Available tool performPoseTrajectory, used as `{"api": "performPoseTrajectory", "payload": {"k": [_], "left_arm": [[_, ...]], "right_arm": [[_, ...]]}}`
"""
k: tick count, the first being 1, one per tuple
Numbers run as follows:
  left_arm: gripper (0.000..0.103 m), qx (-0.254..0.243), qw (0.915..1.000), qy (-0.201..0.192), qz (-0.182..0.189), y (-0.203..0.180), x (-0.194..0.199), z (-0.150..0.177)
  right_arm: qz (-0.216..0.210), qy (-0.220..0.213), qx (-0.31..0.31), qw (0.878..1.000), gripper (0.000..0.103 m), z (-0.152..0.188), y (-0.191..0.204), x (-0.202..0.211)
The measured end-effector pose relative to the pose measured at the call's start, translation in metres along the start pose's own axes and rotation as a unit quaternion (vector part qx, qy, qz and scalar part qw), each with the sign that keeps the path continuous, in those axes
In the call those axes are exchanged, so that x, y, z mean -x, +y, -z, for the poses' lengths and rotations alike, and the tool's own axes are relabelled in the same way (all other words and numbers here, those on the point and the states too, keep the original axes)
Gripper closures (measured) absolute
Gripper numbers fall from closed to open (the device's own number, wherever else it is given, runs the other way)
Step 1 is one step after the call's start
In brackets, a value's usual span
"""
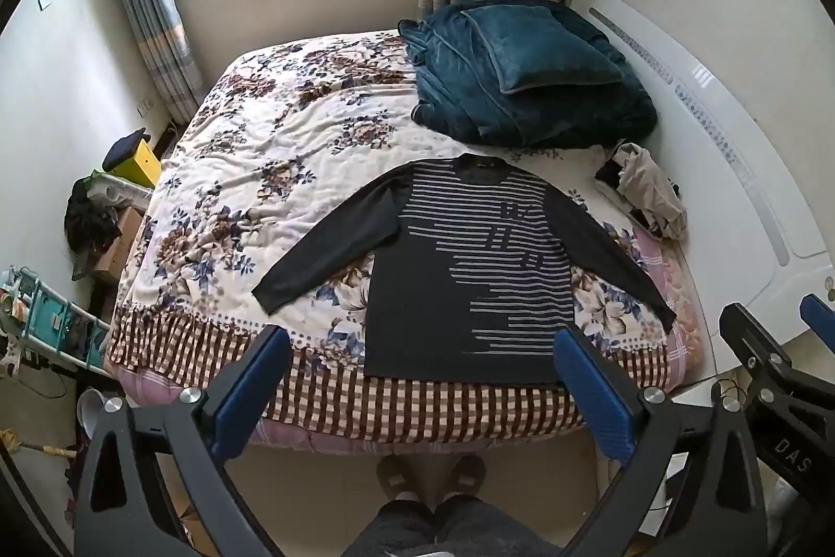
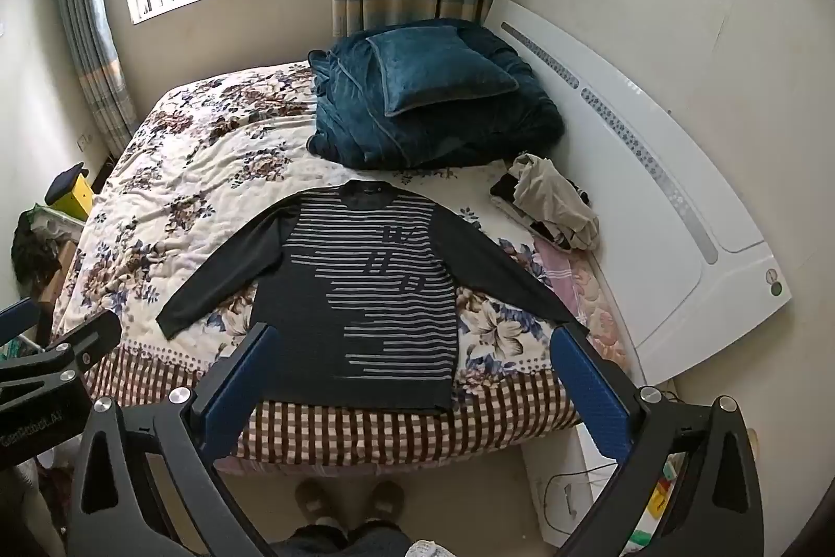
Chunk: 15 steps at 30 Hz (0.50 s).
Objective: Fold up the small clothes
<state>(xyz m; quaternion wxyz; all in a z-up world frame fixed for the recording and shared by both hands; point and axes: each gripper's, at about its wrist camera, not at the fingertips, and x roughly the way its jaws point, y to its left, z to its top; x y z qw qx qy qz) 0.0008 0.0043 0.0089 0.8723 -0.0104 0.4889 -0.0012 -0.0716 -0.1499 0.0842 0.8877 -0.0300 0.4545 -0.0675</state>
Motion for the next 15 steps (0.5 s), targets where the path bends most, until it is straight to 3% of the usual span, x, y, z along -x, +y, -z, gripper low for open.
{"api": "performPoseTrajectory", "payload": {"k": [15], "left_arm": [[0.000, -0.003, 1.0000, -0.004, -0.005, -0.002, 0.004, 0.000]], "right_arm": [[-0.003, -0.004, 0.000, 1.000, 0.000, -0.013, 0.002, 0.012]]}}
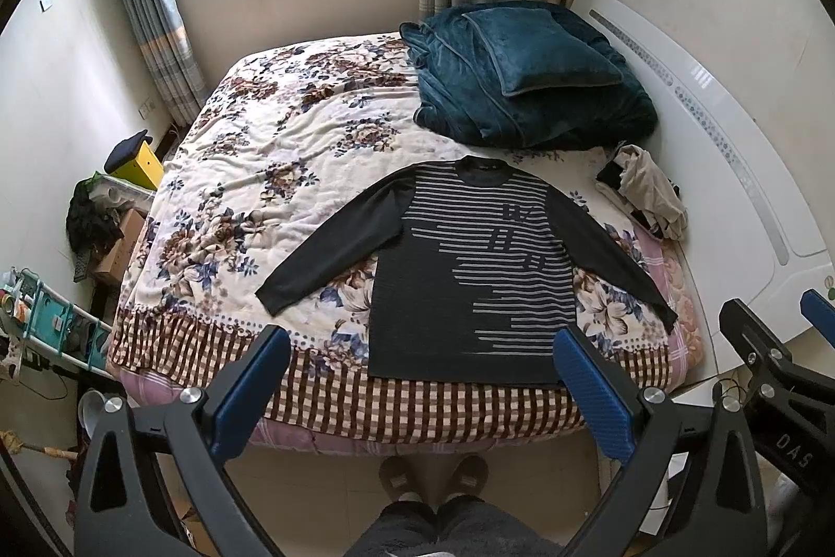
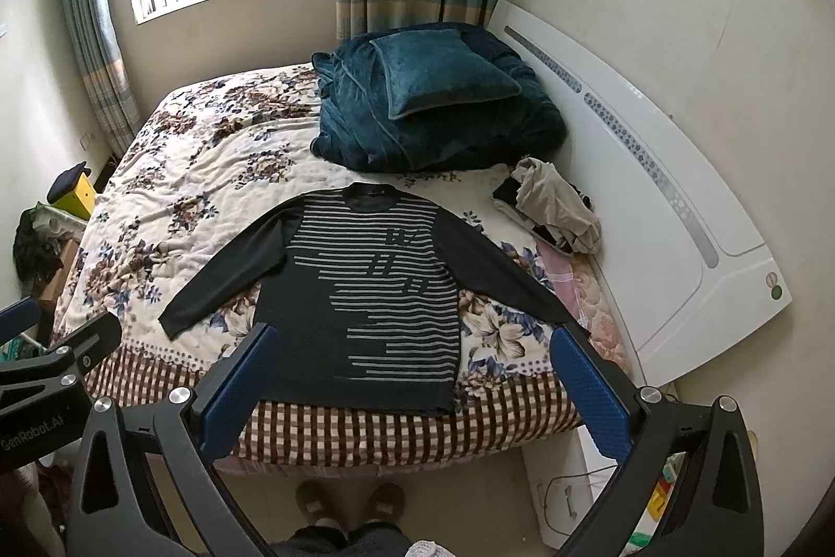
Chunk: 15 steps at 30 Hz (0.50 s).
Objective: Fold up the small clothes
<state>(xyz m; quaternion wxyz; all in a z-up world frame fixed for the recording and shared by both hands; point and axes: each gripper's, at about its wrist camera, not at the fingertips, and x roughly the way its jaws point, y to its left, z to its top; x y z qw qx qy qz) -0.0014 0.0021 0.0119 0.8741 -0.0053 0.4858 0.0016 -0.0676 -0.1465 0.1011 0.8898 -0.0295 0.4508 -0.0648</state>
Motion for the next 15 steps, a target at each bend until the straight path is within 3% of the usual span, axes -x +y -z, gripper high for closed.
{"api": "performPoseTrajectory", "payload": {"k": [15], "left_arm": [[0.000, -0.001, 1.0000, -0.005, 0.002, 0.0021, 0.0037, -0.0028]], "right_arm": [[-0.004, -0.006, -0.001, 1.000, 0.000, -0.0060, -0.0029, 0.0024]]}}
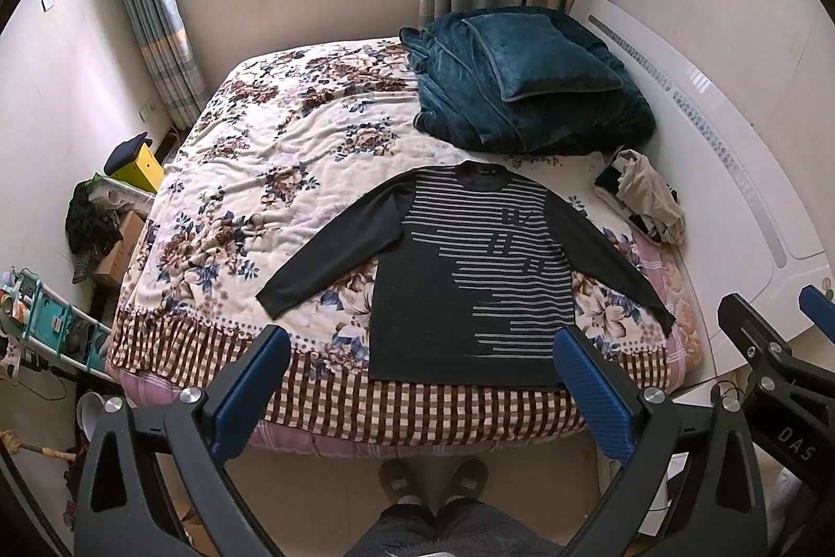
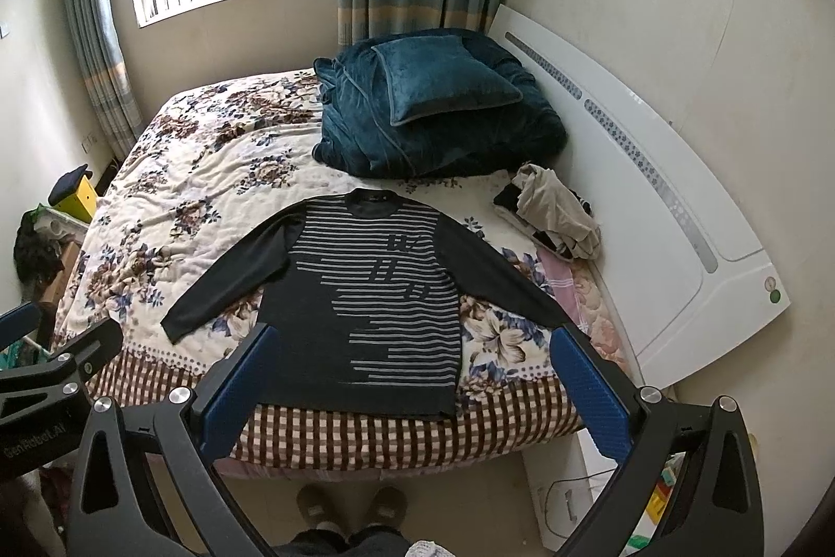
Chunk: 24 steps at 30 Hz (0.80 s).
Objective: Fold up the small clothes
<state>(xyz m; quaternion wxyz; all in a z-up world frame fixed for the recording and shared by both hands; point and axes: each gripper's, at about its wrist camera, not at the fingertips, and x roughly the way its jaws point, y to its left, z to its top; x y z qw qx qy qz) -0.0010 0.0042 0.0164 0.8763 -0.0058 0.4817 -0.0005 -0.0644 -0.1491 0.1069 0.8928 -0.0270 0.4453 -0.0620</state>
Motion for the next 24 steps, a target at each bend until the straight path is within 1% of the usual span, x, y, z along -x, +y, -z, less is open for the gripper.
{"api": "performPoseTrajectory", "payload": {"k": [5, 24], "left_arm": [[0.000, 0.001, 1.0000, -0.005, 0.002, 0.0035, 0.0049, -0.0070], [0.000, 0.002, 0.9999, -0.010, 0.004, 0.0019, 0.0098, -0.0055]], "right_arm": [[0.002, 0.000, 0.001, 1.000, 0.000, -0.0005, -0.0003, 0.0012], [0.005, -0.004, 0.001, 1.000, 0.000, 0.0003, 0.0004, 0.0063]]}}
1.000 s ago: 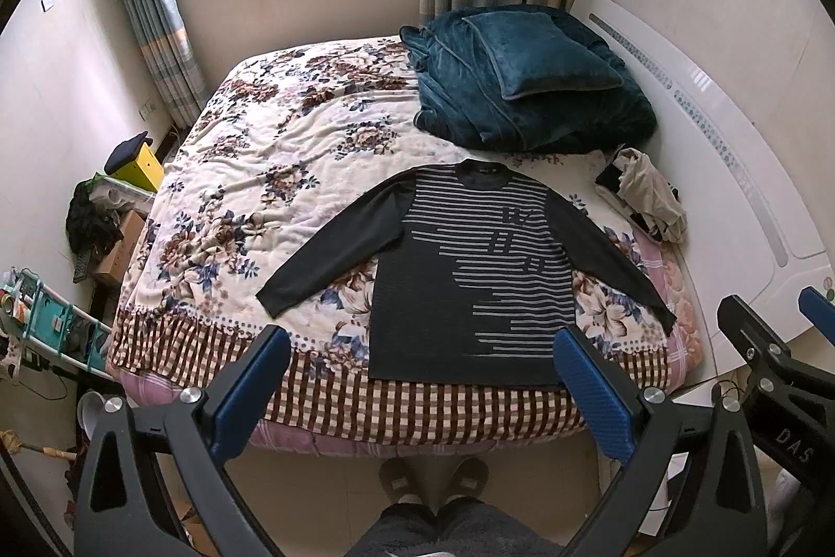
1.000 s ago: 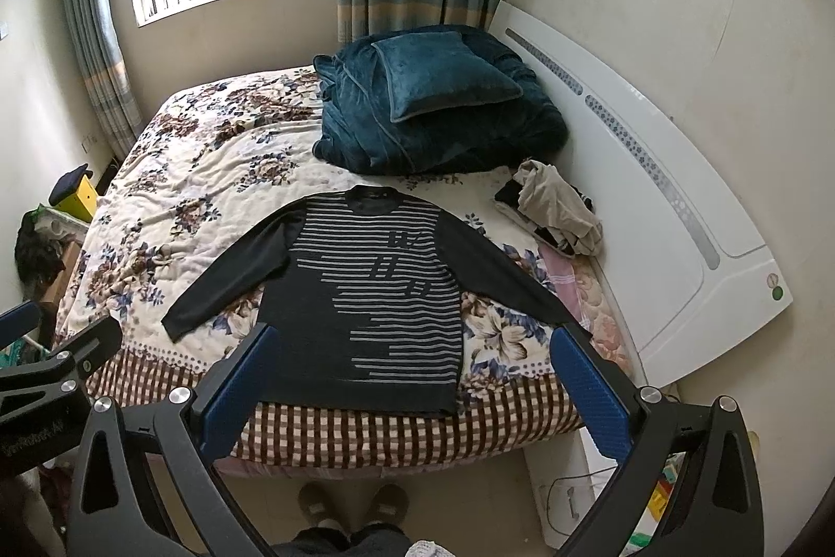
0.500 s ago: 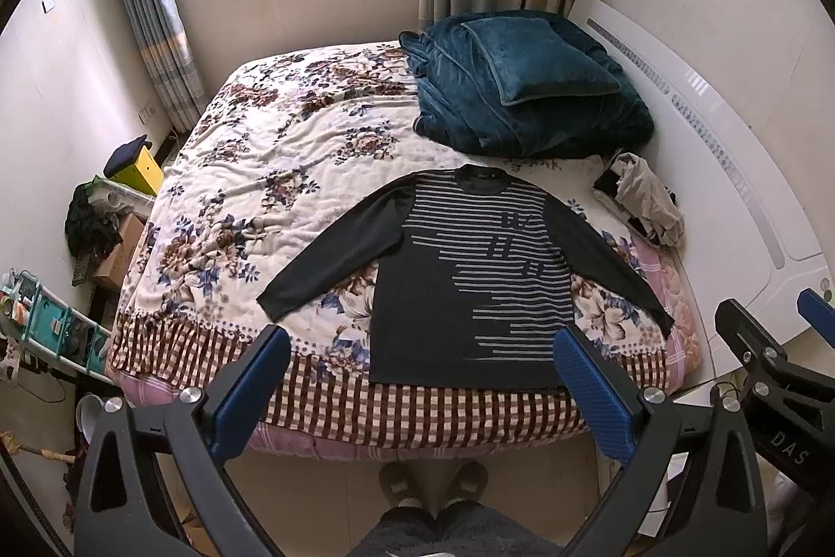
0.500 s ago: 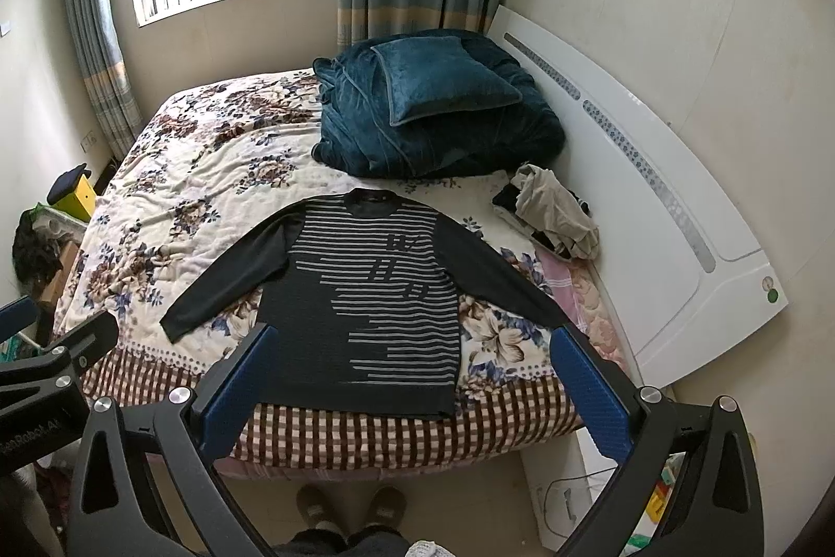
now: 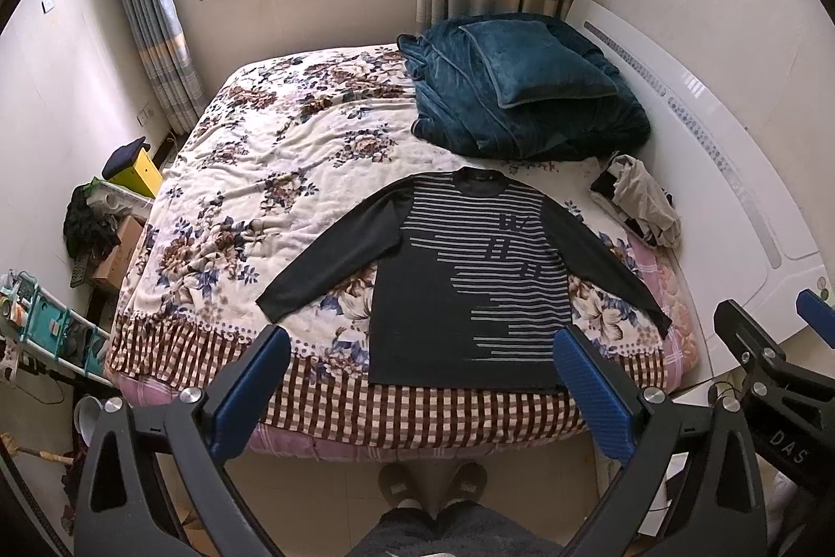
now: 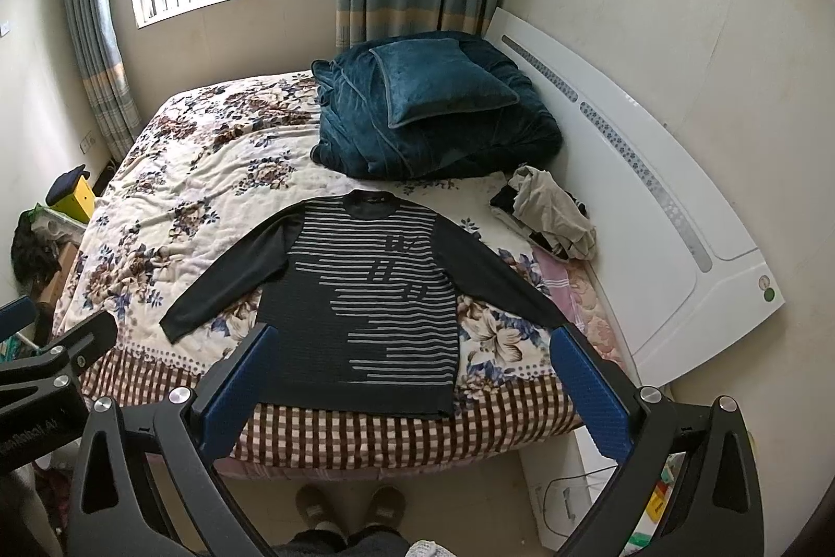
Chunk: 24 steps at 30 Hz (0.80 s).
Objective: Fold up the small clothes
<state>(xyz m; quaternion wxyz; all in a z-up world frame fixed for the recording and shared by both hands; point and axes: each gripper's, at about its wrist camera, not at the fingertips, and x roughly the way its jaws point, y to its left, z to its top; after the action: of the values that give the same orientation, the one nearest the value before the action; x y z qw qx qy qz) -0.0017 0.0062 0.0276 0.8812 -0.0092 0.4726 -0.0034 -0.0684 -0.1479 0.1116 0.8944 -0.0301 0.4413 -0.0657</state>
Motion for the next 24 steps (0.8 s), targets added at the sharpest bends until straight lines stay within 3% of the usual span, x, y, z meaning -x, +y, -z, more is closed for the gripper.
{"api": "performPoseTrajectory", "payload": {"k": [20, 24], "left_arm": [[0.000, -0.003, 1.0000, -0.002, 0.002, -0.004, 0.001, 0.005], [0.000, -0.015, 0.9998, -0.010, -0.006, -0.005, -0.016, -0.005]], "right_arm": [[0.002, -0.002, -0.005, 1.000, 0.000, -0.002, -0.005, 0.002], [0.006, 0.006, -0.025, 1.000, 0.000, -0.003, -0.006, -0.007]]}}
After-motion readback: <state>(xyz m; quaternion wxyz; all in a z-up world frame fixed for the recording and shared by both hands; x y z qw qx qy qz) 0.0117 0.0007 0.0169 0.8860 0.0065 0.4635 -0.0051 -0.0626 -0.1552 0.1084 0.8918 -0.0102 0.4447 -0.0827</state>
